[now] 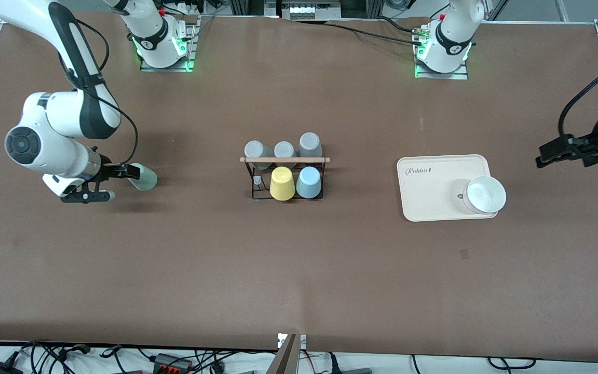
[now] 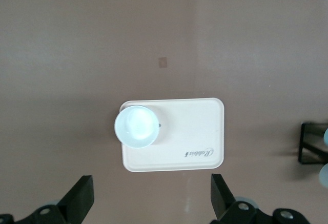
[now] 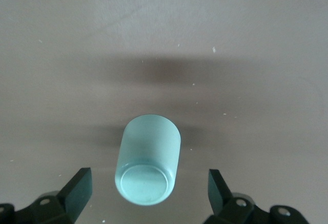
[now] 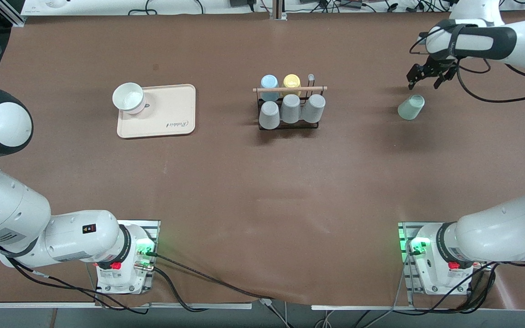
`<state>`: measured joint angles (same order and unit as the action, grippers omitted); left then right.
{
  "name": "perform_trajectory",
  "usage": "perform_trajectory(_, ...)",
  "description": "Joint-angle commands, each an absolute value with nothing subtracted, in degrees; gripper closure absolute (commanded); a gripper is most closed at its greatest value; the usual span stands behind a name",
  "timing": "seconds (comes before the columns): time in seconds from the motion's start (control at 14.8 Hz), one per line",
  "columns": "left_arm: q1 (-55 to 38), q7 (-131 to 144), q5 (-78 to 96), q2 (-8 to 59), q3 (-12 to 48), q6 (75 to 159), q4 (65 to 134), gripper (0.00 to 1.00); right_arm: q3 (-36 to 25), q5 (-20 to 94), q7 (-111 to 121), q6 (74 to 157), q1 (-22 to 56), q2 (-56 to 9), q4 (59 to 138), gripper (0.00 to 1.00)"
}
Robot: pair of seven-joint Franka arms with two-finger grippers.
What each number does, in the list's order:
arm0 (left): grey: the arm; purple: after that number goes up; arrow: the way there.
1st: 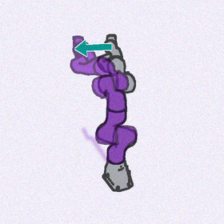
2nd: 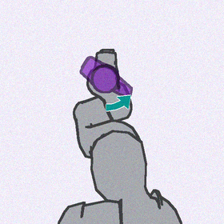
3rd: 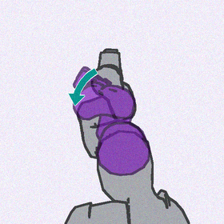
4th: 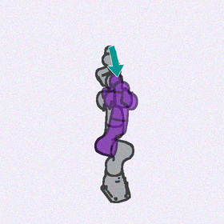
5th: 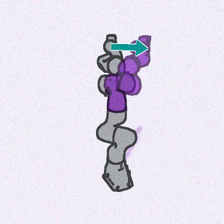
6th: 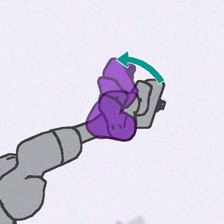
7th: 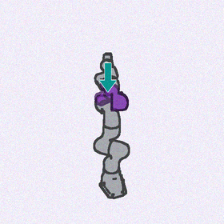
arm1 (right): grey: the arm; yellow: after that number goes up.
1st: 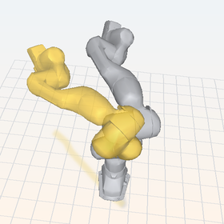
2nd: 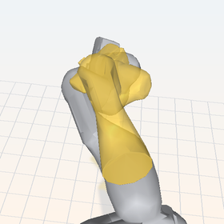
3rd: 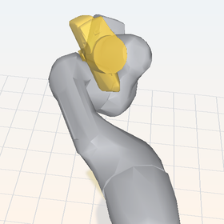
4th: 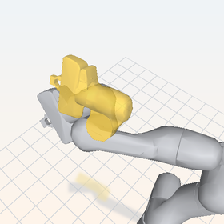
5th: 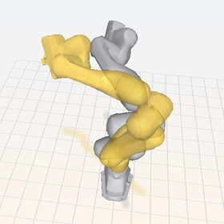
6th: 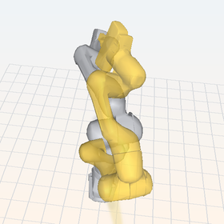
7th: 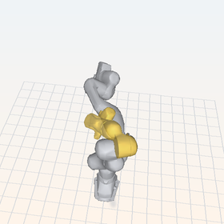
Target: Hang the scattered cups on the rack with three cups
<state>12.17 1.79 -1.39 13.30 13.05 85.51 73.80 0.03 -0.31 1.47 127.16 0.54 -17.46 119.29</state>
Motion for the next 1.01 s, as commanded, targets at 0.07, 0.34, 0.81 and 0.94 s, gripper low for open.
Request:
perform_trajectory(0.07, 14.0, -1.8, -0.5, 9.4, 13.3, 85.3, 76.1, 0.0, 0.1, -0.8, -1.5, 129.3, 1.9, -18.5, 120.2, 0.0)
perform_trajectory(0.34, 14.5, -1.8, -0.5, 8.6, 13.7, 84.1, 76.1, 0.0, 0.1, -0.8, -1.7, 129.6, 2.1, -19.9, 121.1, 0.0)
perform_trajectory(0.81, 7.9, -1.7, -0.8, 6.0, 6.9, 82.6, 78.2, 0.0, 0.1, -0.8, -1.7, 129.5, 1.7, -21.4, 121.6, 0.0)
perform_trajectory(0.94, 3.7, -1.7, -0.8, 2.7, 2.9, 83.8, 82.7, 0.0, 0.1, -0.8, -1.7, 129.5, 1.7, -21.4, 121.6, 0.0)
